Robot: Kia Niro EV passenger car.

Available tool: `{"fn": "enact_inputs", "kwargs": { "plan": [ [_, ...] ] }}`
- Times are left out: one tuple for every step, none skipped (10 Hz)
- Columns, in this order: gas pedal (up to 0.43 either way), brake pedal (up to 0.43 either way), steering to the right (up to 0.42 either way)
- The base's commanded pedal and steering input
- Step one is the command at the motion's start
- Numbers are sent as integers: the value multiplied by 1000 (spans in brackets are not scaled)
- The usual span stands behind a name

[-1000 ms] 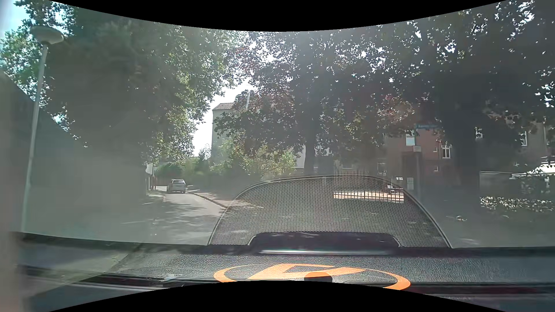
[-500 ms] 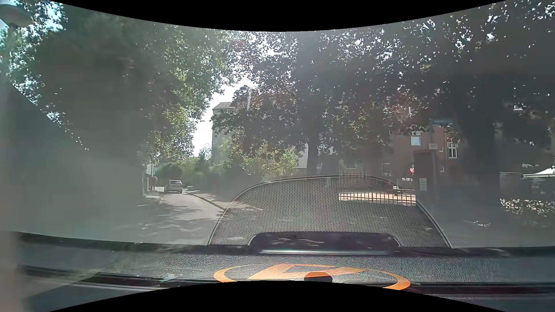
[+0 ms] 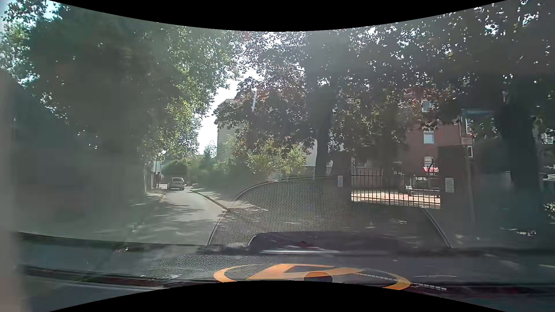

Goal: Follow the waypoints while adhering to traffic rules and regulations

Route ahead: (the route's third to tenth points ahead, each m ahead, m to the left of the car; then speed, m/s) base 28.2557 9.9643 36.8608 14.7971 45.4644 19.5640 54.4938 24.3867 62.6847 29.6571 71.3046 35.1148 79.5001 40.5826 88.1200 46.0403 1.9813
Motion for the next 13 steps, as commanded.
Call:
{"fn": "enact_inputs", "kwargs": {
  "plan": [
    [59, 0, -159],
    [47, 0, -174],
    [47, 0, -189],
    [47, 0, -207],
    [47, 0, -222],
    [47, 0, -231],
    [47, 0, -242],
    [47, 0, -255],
    [47, 0, -264],
    [47, 0, -272],
    [47, 0, -272],
    [47, 0, -270],
    [47, 0, -267]
  ]
}}
